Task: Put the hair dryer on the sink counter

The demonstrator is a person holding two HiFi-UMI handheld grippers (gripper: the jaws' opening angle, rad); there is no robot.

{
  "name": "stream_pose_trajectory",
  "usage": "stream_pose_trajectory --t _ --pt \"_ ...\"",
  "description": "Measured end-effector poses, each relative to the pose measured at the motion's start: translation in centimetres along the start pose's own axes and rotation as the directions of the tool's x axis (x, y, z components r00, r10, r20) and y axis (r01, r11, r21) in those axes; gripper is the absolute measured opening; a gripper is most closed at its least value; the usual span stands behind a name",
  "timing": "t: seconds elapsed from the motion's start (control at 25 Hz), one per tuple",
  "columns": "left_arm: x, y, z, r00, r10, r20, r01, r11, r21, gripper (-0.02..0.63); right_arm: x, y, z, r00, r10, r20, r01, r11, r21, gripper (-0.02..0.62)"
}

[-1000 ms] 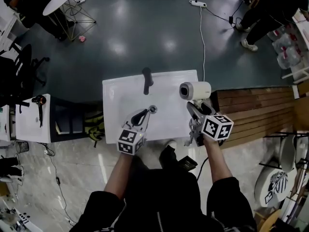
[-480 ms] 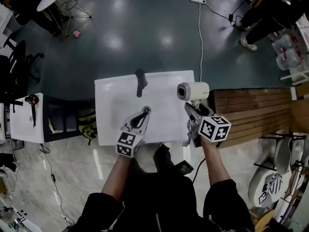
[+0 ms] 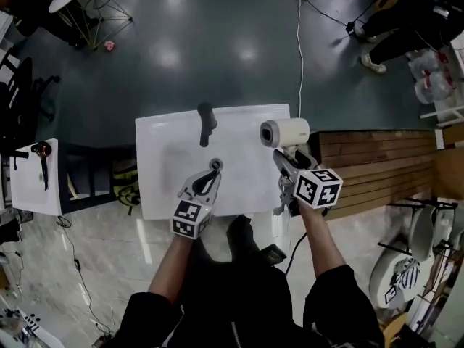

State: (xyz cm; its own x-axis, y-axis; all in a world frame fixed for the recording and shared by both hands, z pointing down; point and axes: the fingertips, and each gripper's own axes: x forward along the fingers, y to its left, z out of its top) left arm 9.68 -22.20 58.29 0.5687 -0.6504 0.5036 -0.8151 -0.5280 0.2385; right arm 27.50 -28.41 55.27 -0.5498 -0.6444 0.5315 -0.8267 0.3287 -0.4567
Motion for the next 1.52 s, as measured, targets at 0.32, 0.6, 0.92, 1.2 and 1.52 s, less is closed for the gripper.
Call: stream_pose_trajectory --t 0.32,0.6,0.92,1.2,1.52 --pt "0.6 0.2 -0.9 1.0 -0.003 -0.017 0.003 1.0 -0.001 0.028 1.5 -0.7 -0.5 1.0 -0.01 -0.021 0.009 1.0 -0.025 0.202" --pt "1.0 0.0 -1.3 1.0 -0.02 -0.01 0.02 1.0 0.0 0.028 2.6 -1.9 -0.9 0.999 -0.038 -0.026 0.037 0.998 -0.05 0.202" --pt "1.7 0.1 -1.1 0.999 -0.016 -0.027 0.017 1.0 0.012 0.026 3.8 -3.5 -0.8 0.997 -0.061 -0.038 0.059 0.996 -0.063 0.202" --pt "2.4 -0.3 -0.6 0.999 -0.034 -0.008 0.034 0.999 0.029 0.028 4.5 -5.1 -1.1 0.995 -0.088 -0.052 0.084 0.994 -0.067 0.202" --pt "3.4 -0.4 -1.3 0.999 -0.028 -0.039 0.029 0.999 0.027 0.028 5.9 -6.0 -1.3 0.994 -0.089 -0.066 0.086 0.995 -0.057 0.202"
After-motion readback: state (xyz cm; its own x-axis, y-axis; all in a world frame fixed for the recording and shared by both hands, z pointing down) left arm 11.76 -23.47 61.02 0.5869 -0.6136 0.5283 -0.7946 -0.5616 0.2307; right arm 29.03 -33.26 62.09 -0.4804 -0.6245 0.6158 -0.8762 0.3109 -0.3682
